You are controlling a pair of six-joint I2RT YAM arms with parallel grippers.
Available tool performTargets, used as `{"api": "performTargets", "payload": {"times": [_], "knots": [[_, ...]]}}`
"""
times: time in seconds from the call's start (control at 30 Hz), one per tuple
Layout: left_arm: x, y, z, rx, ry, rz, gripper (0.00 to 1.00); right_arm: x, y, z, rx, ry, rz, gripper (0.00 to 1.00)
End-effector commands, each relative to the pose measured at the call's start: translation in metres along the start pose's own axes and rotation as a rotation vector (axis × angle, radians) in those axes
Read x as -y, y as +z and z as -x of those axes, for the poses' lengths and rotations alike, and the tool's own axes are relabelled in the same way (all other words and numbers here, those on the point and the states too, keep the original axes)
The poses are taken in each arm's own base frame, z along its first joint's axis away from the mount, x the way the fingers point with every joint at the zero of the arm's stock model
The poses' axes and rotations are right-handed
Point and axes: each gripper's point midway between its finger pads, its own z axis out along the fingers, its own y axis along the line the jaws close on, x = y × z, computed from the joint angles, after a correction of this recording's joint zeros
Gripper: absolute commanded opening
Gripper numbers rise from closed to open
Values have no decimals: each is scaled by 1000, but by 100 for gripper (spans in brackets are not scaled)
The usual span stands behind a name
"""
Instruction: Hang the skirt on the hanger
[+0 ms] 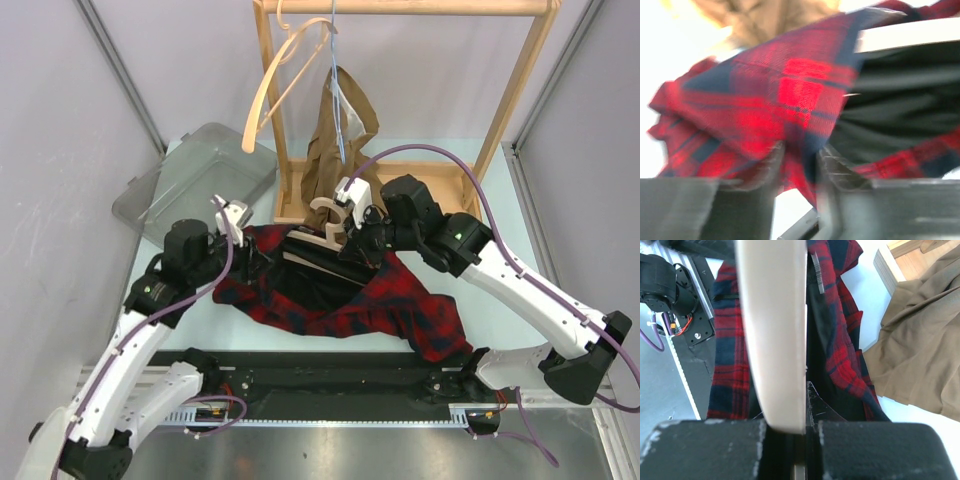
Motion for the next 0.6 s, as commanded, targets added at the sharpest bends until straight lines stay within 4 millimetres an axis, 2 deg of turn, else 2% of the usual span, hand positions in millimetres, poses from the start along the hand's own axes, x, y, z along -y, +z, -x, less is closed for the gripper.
{"api": "performTargets", "payload": {"times": [0.0, 0.03, 0.07, 0.1, 0.13, 0.17, 0.23, 0.27, 0.33, 0.37, 0.47, 0.57], "knots": [[-38, -15, 33, 47, 42, 260, 23, -4, -2, 24, 87, -26, -2, 0], [-46, -20, 36, 49, 49, 311, 18, -4, -2, 22, 79, -29, -2, 0], [-48, -24, 49, 69, 54, 338, 4, -5, -1, 18, 64, -37, -4, 0], [-50, -27, 55, 77, 59, 359, 0, -8, 0, 17, 57, -47, 0, 0], [-57, -33, 60, 80, 60, 411, 0, -11, 0, 14, 47, -54, 1, 0], [-55, -40, 75, 109, 69, 419, 0, -11, 1, 12, 35, -65, -5, 0], [-55, -44, 87, 117, 84, 431, 0, -19, 4, 7, 16, -81, 7, 0], [-49, -53, 105, 160, 92, 429, 0, -20, 5, 4, 1, -85, 10, 0], [-45, -55, 117, 167, 110, 417, 0, -25, 7, 1, -11, -97, 15, 0], [-40, -61, 129, 196, 117, 407, 0, -26, 7, 0, -17, -99, 12, 0], [-39, -59, 135, 193, 126, 402, 0, -25, 4, 3, -2, -106, -16, 0], [-49, -52, 124, 153, 114, 434, 0, -25, -3, 7, 17, -111, -23, 0]]}}
